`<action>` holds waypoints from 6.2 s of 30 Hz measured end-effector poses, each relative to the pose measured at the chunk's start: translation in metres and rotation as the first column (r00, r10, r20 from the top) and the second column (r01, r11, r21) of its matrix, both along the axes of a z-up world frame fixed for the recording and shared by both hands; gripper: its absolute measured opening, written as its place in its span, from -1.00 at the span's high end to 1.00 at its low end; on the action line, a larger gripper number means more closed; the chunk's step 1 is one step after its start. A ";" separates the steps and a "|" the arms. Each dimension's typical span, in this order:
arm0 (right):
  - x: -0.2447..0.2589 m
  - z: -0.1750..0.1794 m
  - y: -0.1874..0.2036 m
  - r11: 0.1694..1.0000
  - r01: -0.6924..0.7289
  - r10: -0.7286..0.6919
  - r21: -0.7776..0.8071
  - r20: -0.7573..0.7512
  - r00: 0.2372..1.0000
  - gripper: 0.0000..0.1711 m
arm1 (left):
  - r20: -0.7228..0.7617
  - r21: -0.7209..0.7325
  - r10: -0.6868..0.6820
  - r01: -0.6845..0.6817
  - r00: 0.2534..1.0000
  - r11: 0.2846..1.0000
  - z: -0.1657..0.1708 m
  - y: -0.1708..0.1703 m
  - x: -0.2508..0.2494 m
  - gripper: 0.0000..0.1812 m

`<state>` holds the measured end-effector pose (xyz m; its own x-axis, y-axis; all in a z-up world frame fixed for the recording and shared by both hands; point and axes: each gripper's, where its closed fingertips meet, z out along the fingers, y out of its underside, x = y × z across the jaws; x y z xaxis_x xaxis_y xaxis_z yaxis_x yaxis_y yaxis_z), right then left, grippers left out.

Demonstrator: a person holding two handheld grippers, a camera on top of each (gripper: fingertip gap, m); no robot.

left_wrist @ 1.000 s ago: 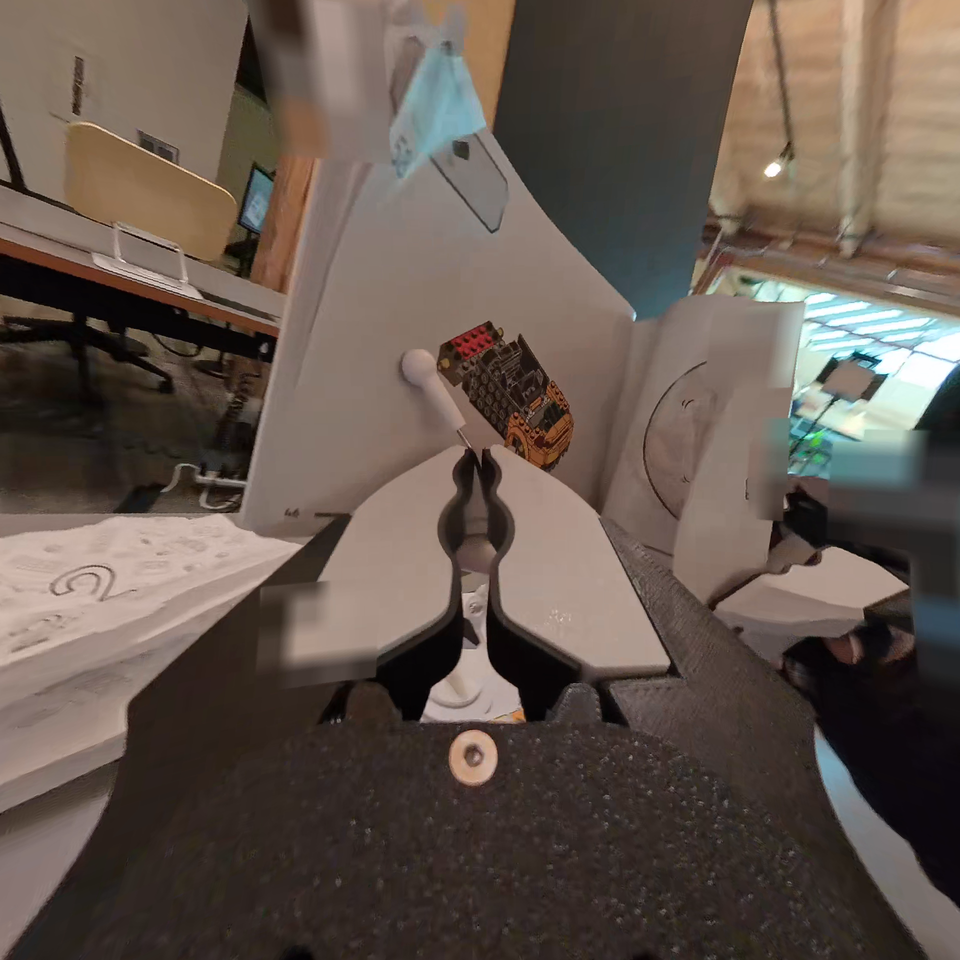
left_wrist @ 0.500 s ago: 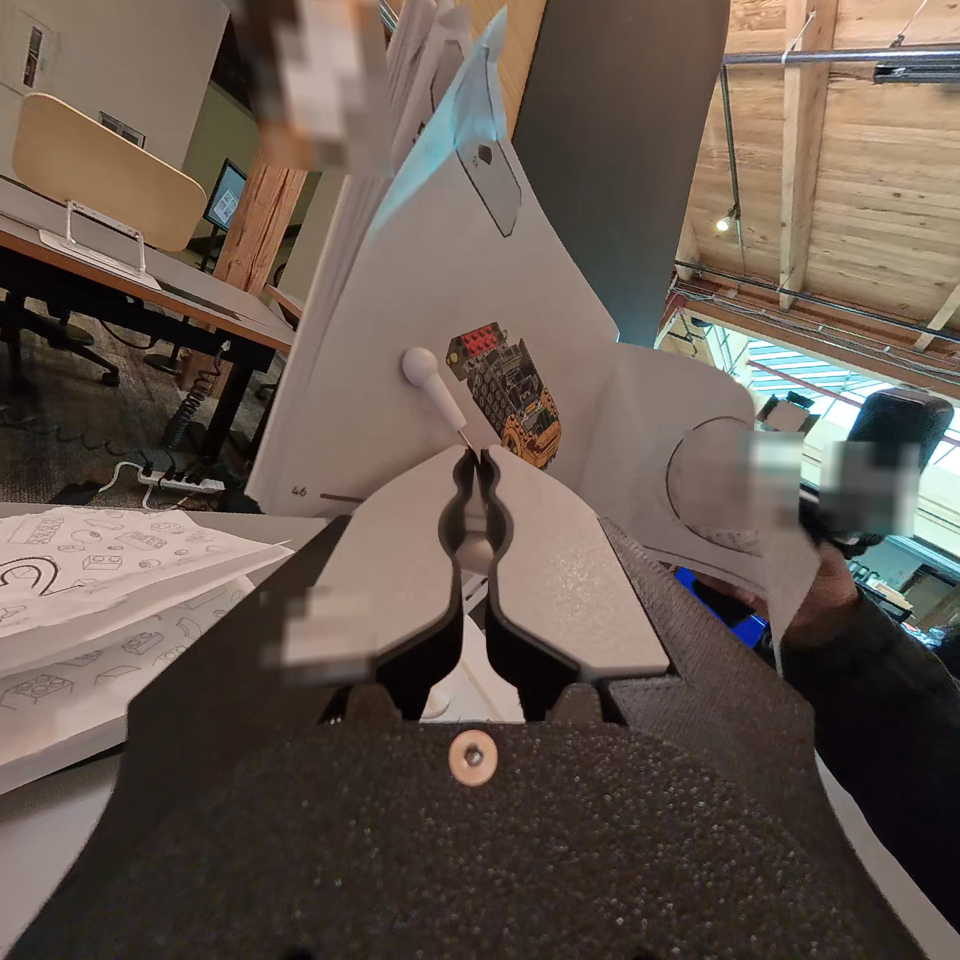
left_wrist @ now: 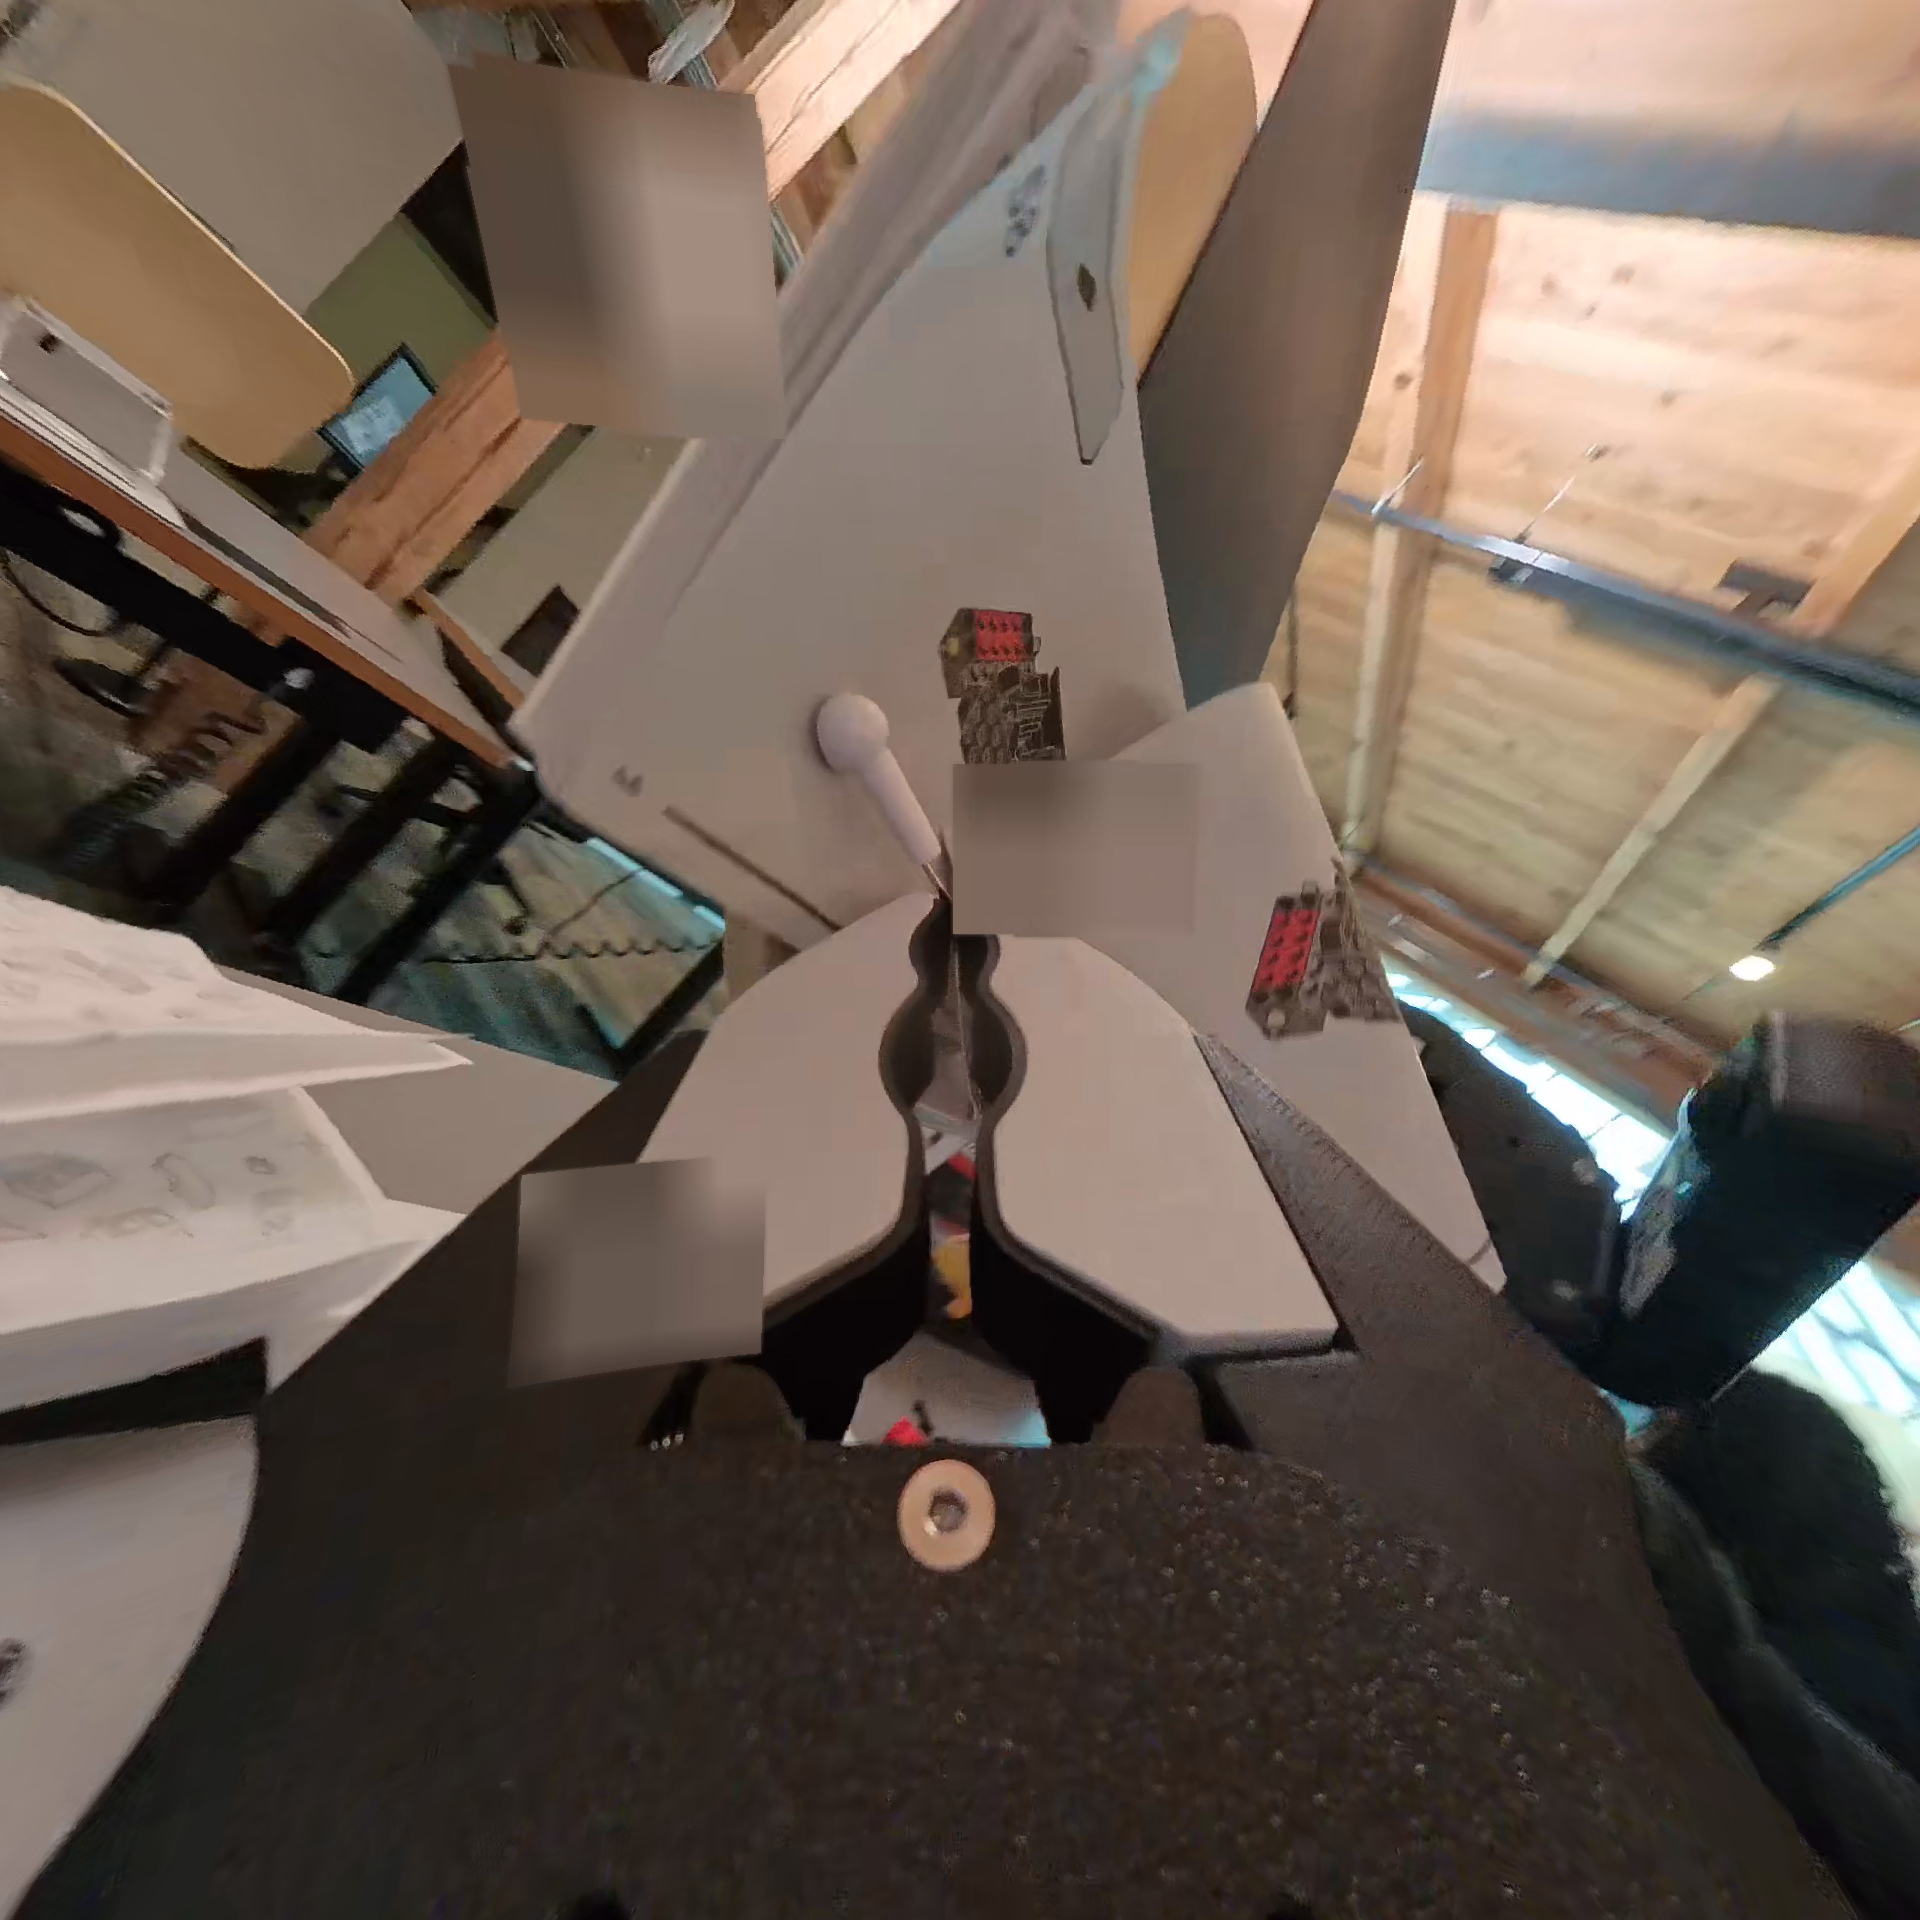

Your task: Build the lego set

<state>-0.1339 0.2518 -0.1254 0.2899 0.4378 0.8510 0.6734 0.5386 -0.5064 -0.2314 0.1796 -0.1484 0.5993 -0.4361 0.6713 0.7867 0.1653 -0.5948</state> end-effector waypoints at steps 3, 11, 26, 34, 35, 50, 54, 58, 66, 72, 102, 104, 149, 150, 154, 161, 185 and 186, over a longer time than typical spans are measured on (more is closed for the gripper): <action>-0.009 0.000 -0.004 0.987 -0.034 0.027 0.158 0.041 0.999 0.66 | 0.112 0.050 -0.061 0.056 0.992 0.997 -0.006 -0.003 -0.002 1.00; 0.012 -0.001 0.006 0.980 -0.077 0.069 0.184 0.053 0.996 0.62 | 0.216 0.106 -0.140 0.119 0.966 0.987 -0.015 -0.006 -0.002 0.99; -0.012 0.003 -0.043 0.934 -0.327 0.305 0.147 0.152 0.940 0.68 | 0.250 0.101 -0.150 0.129 0.956 0.987 -0.021 -0.005 -0.004 0.99; -0.014 -0.009 -0.005 0.989 -0.144 0.147 -0.035 0.090 0.985 0.70 | 0.268 0.106 -0.155 0.130 0.951 0.986 -0.023 -0.005 -0.004 0.99; -0.015 -0.008 -0.005 0.988 -0.151 0.152 -0.012 0.088 0.984 0.71 | 0.274 0.105 -0.152 0.127 0.950 0.986 -0.024 -0.005 -0.004 0.99; -0.031 -0.008 -0.010 0.995 -0.094 0.087 0.036 0.175 0.981 0.74 | 0.268 0.049 0.037 -0.052 0.963 0.997 -0.027 -0.022 0.008 0.99; -0.037 -0.012 -0.014 0.989 -0.110 0.081 0.100 0.259 0.963 0.85 | 0.113 0.006 0.117 -0.118 0.987 0.993 -0.019 -0.025 0.012 0.99; -0.038 -0.014 -0.015 0.984 -0.126 0.089 0.124 0.270 0.959 0.89 | -0.097 -0.021 0.168 -0.171 0.981 0.985 -0.006 -0.023 0.016 0.99; -0.038 -0.015 -0.017 0.986 -0.144 0.120 0.084 0.242 0.963 0.88 | -0.613 -0.064 0.149 -0.237 0.776 0.969 0.019 -0.006 0.033 0.99; -0.038 -0.015 -0.018 0.984 -0.161 0.142 0.076 0.215 0.966 0.88 | -0.906 -0.134 -0.050 -0.173 0.420 0.976 0.023 0.017 0.059 0.99; 0.040 -0.021 0.012 0.991 -0.096 0.077 0.089 0.195 0.978 0.74 | -0.943 -0.329 -0.331 -0.226 0.030 0.917 -0.004 0.041 0.065 0.92; 0.048 -0.022 0.019 0.993 -0.096 0.082 0.074 0.178 0.981 0.75 | -0.944 -0.329 -0.328 -0.230 0.045 0.916 -0.004 0.042 0.064 0.96; 0.128 -0.032 0.100 0.342 -0.527 0.141 -0.778 -0.512 0.847 0.70 | -0.952 -0.307 -0.286 -0.307 0.113 0.901 -0.003 0.048 0.056 0.99; 0.131 -0.032 0.096 0.335 -0.526 0.157 -0.782 -0.504 0.849 0.72 | -0.952 -0.305 -0.286 -0.313 0.108 0.899 -0.003 0.049 0.055 0.99; 0.139 -0.032 0.087 0.361 -0.505 0.213 -0.784 -0.458 0.863 0.74 | -0.958 -0.285 -0.281 -0.336 0.061 0.898 -0.004 0.052 0.053 1.00; 0.141 -0.008 0.096 0.541 -0.475 0.230 -0.694 -0.421 0.877 0.74 | -0.960 -0.270 -0.279 -0.359 0.029 0.893 -0.004 0.051 0.052 1.00; 0.153 0.013 0.101 0.749 -0.419 0.153 -0.513 -0.482 0.863 0.66 | -0.867 -0.061 -0.180 -0.260 -0.465 0.964 -0.018 0.049 0.068 1.00; 0.157 0.014 0.101 0.753 -0.407 0.135 -0.517 -0.484 0.865 0.63 | -0.862 -0.055 -0.180 -0.266 -0.473 0.962 -0.017 0.049 0.068 1.00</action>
<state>0.0230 0.3532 -0.1115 0.3230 0.9168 0.2348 0.2139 0.1709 -0.9618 -0.1636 0.2290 -0.1658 0.3965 -0.3911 -0.8305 -0.9157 -0.1039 -0.3882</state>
